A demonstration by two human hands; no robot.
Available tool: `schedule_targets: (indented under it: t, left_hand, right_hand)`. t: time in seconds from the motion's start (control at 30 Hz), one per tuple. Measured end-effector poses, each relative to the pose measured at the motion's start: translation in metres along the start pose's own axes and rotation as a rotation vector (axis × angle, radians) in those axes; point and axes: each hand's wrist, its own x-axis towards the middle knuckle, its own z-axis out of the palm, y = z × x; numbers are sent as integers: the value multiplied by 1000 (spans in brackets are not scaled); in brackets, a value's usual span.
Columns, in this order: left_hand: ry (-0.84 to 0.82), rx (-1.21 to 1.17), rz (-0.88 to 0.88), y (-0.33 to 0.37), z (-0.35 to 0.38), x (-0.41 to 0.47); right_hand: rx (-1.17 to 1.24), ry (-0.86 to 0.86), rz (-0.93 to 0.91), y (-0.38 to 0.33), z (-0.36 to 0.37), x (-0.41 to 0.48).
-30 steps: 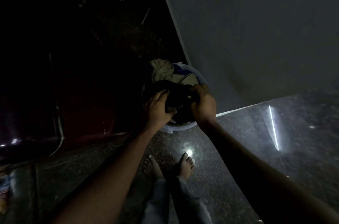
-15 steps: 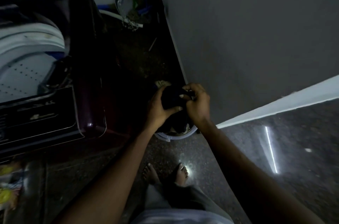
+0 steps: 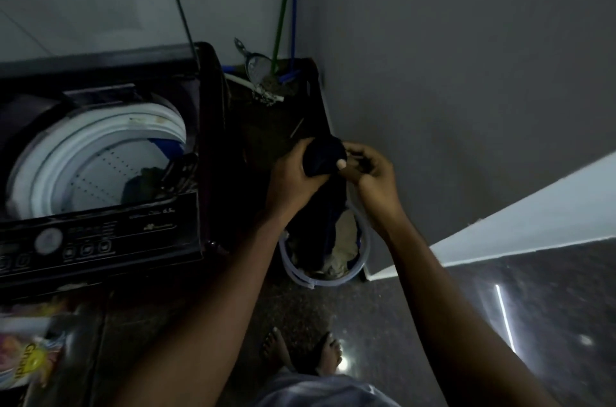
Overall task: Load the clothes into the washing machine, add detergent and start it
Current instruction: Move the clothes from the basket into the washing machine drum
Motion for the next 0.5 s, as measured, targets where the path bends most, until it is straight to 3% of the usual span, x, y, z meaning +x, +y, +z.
schedule_targets:
  t: [0.13,0.3,0.37,0.5]
  left_hand:
    - [47,-19,84,31,-22,9]
    - [61,-226,116,77,-49,9]
    - [37,-337,110,96,-59,5]
    - [-58,-462,84,116,-83,-2]
  right_hand:
    - [-33,26,90,11,-30,-15]
    - [-347,-381,143,38,-29,-19]
    - [-441,-397,120,46,-14,-13]
    - [-342,-307,151,44,19,3]
